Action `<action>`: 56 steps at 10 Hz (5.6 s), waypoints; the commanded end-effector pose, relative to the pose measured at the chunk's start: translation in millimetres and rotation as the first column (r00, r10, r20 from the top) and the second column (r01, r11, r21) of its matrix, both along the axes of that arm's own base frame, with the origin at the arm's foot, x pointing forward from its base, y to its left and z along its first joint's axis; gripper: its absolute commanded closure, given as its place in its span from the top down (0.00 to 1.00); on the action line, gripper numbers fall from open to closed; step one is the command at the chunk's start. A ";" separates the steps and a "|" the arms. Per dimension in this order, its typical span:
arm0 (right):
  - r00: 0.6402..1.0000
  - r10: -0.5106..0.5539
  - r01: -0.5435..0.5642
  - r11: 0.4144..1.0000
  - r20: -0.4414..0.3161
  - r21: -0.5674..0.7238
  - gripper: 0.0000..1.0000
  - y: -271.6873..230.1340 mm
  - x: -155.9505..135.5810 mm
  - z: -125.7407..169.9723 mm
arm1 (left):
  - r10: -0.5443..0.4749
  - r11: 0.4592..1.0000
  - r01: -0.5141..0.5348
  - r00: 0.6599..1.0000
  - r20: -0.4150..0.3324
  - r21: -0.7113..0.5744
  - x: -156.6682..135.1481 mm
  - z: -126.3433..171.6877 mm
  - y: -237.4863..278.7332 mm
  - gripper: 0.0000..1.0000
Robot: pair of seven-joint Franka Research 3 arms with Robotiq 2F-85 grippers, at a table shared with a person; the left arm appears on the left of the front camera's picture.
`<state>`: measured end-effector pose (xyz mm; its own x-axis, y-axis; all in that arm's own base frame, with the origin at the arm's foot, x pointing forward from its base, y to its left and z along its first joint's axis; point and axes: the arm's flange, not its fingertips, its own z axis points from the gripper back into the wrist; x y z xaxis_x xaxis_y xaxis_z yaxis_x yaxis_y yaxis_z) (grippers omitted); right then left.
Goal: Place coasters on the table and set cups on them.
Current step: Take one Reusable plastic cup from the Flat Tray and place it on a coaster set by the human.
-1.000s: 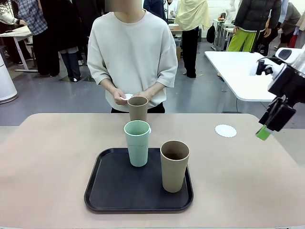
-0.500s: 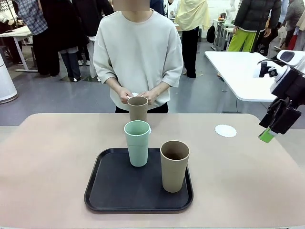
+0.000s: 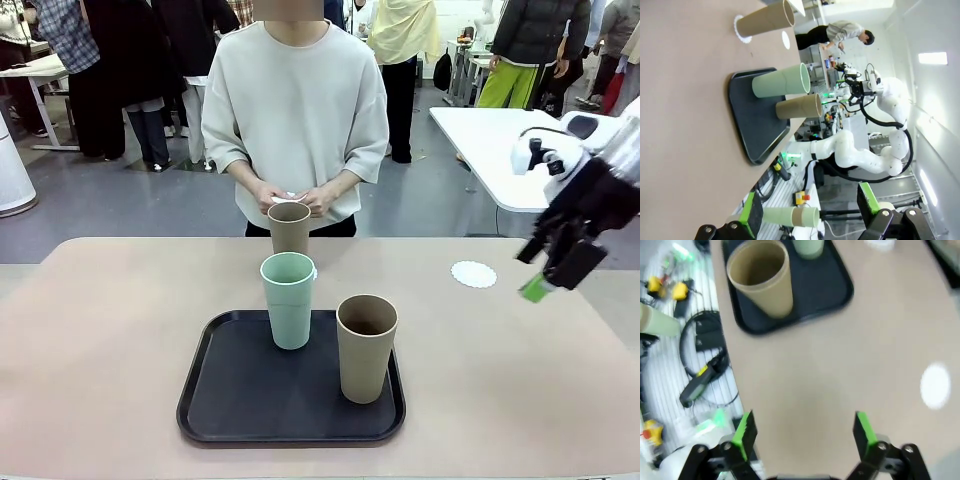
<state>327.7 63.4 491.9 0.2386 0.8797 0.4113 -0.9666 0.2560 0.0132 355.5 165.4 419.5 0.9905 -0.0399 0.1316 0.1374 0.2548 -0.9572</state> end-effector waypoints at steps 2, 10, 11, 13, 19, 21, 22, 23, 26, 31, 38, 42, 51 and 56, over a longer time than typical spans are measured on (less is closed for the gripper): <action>0.974 0.203 -0.222 0.936 0.098 0.273 1.00 11.8 28.0 -71.9 | -0.002 1.000 0.002 1.000 0.005 -0.009 -1.7 1.5 1.0 1.00; 0.944 0.323 -0.323 0.858 0.070 0.399 1.00 6.5 14.0 -124.5 | -0.002 1.000 0.002 1.000 0.005 -0.009 -1.7 1.5 1.0 1.00; 0.939 0.337 -0.334 0.847 0.069 0.414 1.00 10.7 41.4 -127.6 | -0.002 1.000 0.002 1.000 0.005 -0.009 -1.7 1.5 1.0 1.00; 0.939 0.337 -0.334 0.847 0.069 0.414 1.00 10.7 41.4 -127.6 | -0.002 1.000 0.002 1.000 0.005 -0.009 -1.7 1.5 1.0 1.00; 0.916 0.367 -0.397 0.764 0.164 0.508 1.00 12.0 42.4 -145.6 | -0.002 1.000 0.002 1.000 0.005 -0.009 -1.7 1.5 1.0 1.00; 0.910 0.354 -0.412 0.716 0.217 0.563 1.00 16.1 36.2 -155.3 | -0.002 1.000 0.002 1.000 0.005 -0.009 -1.7 1.5 1.0 1.00; 0.917 0.340 -0.394 0.705 0.206 0.589 1.00 16.5 37.4 -163.6 | -0.002 1.000 0.002 1.000 0.005 -0.009 -1.7 1.5 1.0 1.00; 0.922 0.332 -0.381 0.694 0.197 0.611 1.00 17.5 40.2 -172.3 | -0.002 1.000 0.002 1.000 0.005 -0.009 -1.7 1.5 1.0 1.00; 0.928 0.330 -0.357 0.666 0.171 0.655 1.00 18.8 45.6 -192.8 | -0.002 1.000 0.002 1.000 0.005 -0.009 -1.7 1.5 1.0 1.00; 0.932 0.317 -0.344 0.625 0.175 0.701 1.00 28.1 46.0 -219.3 | -0.002 1.000 0.002 1.000 0.005 -0.009 -1.7 1.5 1.0 1.00; 0.925 0.348 -0.348 0.623 0.150 0.701 1.00 58.3 62.0 -229.3 | -0.002 1.000 0.002 1.000 0.005 -0.009 -1.7 1.5 1.0 1.00; 0.911 0.383 -0.375 0.610 0.155 0.698 1.00 74.1 58.8 -227.8 | -0.002 1.000 0.002 1.000 0.005 -0.009 -1.7 1.5 1.0 1.00; 0.883 0.448 -0.413 0.591 0.143 0.693 1.00 96.8 47.1 -231.3 | -0.002 1.000 0.002 1.000 0.005 -0.009 -1.7 1.5 1.0 1.00; 0.874 0.468 -0.415 0.580 0.130 0.700 1.00 109.8 51.5 -238.4 | -0.002 1.000 0.002 1.000 0.005 -0.009 -1.7 1.5 1.0 1.00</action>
<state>375.8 164.1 257.9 -0.0392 0.3486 0.9364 -0.9443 -0.3193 0.0793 355.5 165.2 419.3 0.9906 -0.0406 0.1308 0.1368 0.2543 -0.9574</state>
